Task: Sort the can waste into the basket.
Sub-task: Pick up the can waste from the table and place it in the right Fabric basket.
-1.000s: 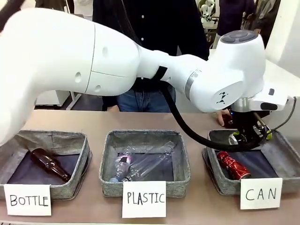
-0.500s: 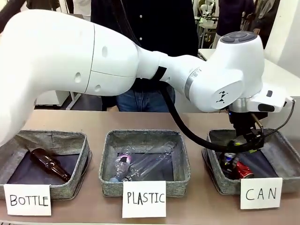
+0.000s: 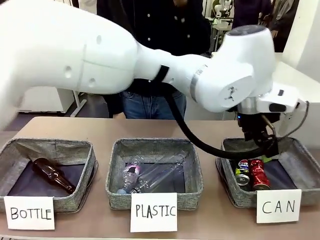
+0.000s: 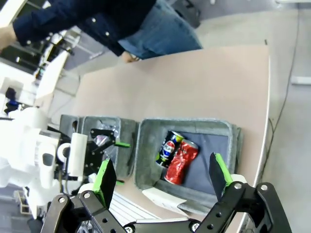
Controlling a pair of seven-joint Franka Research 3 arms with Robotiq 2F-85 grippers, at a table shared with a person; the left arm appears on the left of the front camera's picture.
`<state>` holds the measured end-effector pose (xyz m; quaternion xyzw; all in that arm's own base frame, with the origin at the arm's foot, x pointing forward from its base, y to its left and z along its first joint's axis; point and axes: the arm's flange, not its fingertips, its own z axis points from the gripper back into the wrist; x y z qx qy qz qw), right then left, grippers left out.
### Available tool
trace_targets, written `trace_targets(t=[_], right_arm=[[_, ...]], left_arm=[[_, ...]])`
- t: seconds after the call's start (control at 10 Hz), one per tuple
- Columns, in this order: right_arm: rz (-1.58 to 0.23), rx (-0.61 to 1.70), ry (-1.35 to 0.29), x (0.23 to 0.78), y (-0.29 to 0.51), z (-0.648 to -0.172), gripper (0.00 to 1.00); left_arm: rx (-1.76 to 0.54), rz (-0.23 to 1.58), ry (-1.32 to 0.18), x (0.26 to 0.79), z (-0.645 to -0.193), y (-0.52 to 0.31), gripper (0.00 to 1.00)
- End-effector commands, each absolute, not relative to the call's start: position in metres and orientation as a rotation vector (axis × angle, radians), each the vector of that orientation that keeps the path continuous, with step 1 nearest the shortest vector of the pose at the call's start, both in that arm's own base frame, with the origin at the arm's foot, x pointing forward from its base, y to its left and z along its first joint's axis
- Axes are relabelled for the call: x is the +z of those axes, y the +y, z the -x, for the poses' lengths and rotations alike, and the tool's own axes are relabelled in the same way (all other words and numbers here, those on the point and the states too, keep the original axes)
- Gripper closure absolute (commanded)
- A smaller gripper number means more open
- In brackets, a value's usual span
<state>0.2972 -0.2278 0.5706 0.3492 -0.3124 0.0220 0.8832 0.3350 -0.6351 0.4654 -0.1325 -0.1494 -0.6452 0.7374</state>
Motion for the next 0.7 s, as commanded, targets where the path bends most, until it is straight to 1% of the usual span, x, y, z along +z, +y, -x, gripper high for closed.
trace_targets(t=[0.0,0.1,0.2,0.3,0.5,0.6], right_arm=[[-0.722,0.143,-0.589,0.567,-0.203,-0.319,0.00],[-0.733,0.189,-0.550,0.563,-0.185,-0.333,0.00],[-0.737,0.245,-0.511,0.561,-0.165,-0.345,0.00],[-0.732,0.279,-0.487,0.559,-0.151,-0.350,0.00],[-0.739,0.366,-0.455,0.560,-0.116,-0.355,0.00],[-0.765,0.411,-0.438,0.560,-0.091,-0.361,0.00]], left_arm=[[-1.386,0.400,-0.236,0.474,-0.317,-0.534,0.00],[-1.361,0.490,-0.231,0.472,-0.303,-0.495,0.00],[-1.319,0.537,-0.227,0.461,-0.290,-0.455,0.00],[-1.252,0.552,-0.212,0.454,-0.287,-0.419,0.00],[-0.977,0.623,-0.274,0.479,-0.318,-0.328,0.00],[-0.845,0.710,-0.292,0.496,-0.338,-0.285,0.00]])
